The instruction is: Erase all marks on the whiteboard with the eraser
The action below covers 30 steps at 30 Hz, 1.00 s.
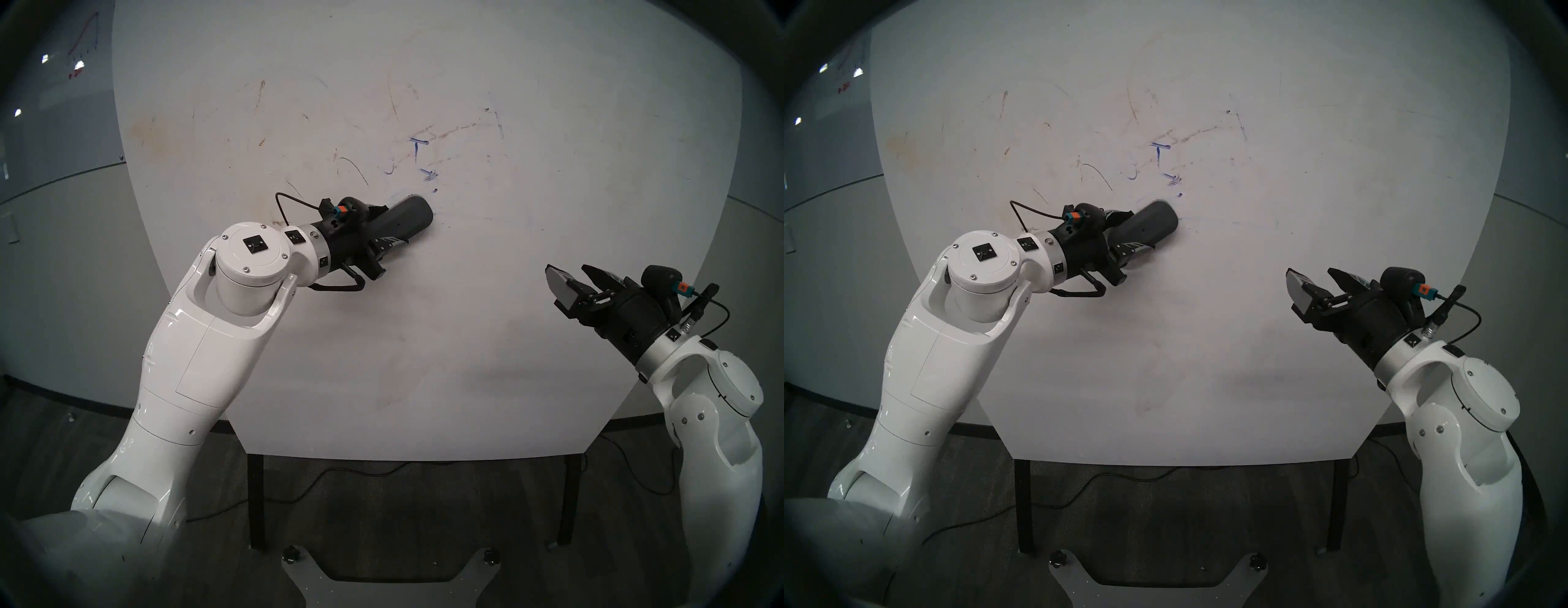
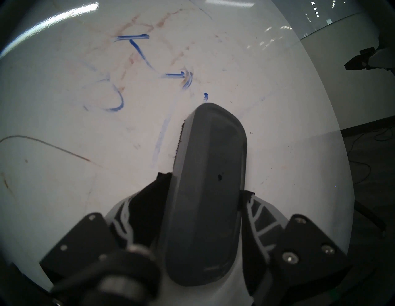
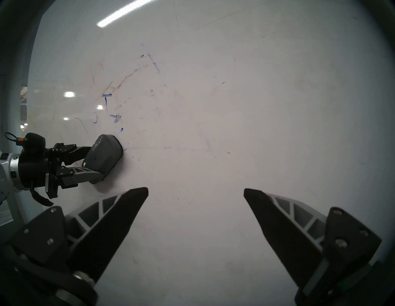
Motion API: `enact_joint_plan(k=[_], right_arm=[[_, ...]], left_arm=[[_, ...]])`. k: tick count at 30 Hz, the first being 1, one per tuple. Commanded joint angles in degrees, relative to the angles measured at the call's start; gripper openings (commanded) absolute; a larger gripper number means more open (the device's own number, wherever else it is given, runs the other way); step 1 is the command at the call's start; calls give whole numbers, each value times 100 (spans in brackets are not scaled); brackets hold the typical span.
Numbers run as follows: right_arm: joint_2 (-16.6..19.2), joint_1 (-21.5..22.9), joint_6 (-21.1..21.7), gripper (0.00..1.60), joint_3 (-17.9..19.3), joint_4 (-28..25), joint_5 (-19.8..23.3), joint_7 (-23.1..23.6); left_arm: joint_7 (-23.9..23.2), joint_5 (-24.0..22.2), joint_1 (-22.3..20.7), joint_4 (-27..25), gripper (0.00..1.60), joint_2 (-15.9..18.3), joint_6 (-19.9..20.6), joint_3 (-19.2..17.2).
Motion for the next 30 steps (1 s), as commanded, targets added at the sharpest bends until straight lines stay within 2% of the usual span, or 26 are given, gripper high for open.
enact_joint_plan(k=[1,12,23,24,26,28,30], right_arm=[[13,46,-14,160,6,-75,0,4],[10,44,-15,160,7,-64,-1,11],[8,45,-16,160,8,-61,-2,17],[8,45,-16,160,8,-61,-2,17],[7,44,-16,160,8,-59,-2,18],[7,44,-16,160,8,-58,-2,19],[6,44,-16,160,8,-57,-2,20]], left_arm=[[227,178,-617,-50,0,-229,-24,-511],[-41,285,-652,-421,0,-438,-68,-856],[-110,497,-1121,-358,0,-698,-108,-1015],[-97,522,-1043,-404,0,-742,-138,-1056],[-123,555,-1238,-303,0,-771,-119,-1023],[-114,581,-1159,-348,0,-854,-145,-1062],[-132,612,-1278,-274,0,-902,-132,-1027]])
